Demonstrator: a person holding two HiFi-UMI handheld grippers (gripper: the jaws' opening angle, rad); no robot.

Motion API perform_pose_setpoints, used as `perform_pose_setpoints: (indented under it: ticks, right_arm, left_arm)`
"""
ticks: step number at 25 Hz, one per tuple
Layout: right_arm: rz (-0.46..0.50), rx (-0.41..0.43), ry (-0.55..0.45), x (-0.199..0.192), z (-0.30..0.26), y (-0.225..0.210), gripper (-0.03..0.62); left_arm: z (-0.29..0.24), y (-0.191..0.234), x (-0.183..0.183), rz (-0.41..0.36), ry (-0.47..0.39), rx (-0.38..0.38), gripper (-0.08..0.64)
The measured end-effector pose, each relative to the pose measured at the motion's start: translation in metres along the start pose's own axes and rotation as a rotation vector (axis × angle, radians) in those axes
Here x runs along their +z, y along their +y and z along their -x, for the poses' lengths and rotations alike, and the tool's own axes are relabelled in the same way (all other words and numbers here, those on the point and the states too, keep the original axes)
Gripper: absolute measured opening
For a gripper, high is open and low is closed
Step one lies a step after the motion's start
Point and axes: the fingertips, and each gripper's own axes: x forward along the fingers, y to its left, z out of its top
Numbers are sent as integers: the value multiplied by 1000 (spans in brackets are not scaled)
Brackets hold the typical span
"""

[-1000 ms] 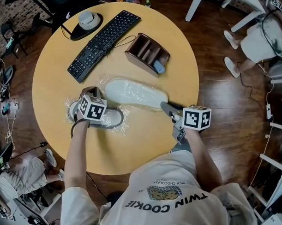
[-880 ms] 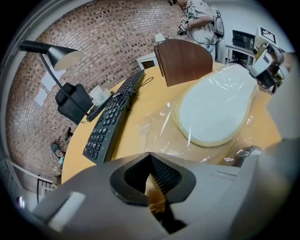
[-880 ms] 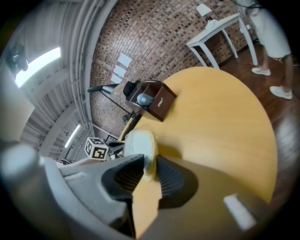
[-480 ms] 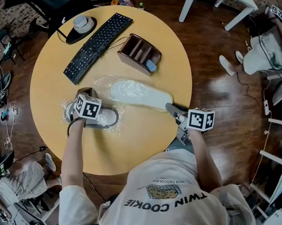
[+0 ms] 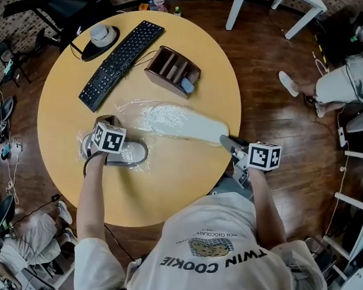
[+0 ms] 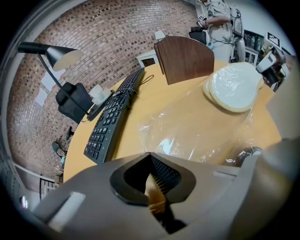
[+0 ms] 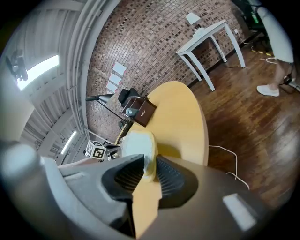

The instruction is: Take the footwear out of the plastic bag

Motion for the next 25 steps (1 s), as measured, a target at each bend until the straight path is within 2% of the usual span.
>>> perform_pose_setpoints:
  ticks: [7, 9, 11, 14, 19, 25]
  right_arm:
    - [-1, -2, -1, 2, 3, -4, 83]
    - [3, 0, 4, 1, 4, -3, 83]
    - [5, 0, 7, 0, 6, -4, 83]
    - [7, -3, 4, 0, 6, -6, 83]
    - [10, -9, 4, 0, 6, -6, 83]
    - [11, -10, 0, -2, 6, -4, 83]
  left_arm:
    - [1, 1, 1, 5, 20, 25, -2]
    - [9, 0, 4, 9, 0, 46, -2]
    - [21, -3, 13, 47, -41, 49, -2]
    - [37, -16, 27, 111, -106, 23, -2]
    - [60, -57, 53, 156, -200, -55, -2]
    - [67, -98, 72, 189, -251, -137, -2]
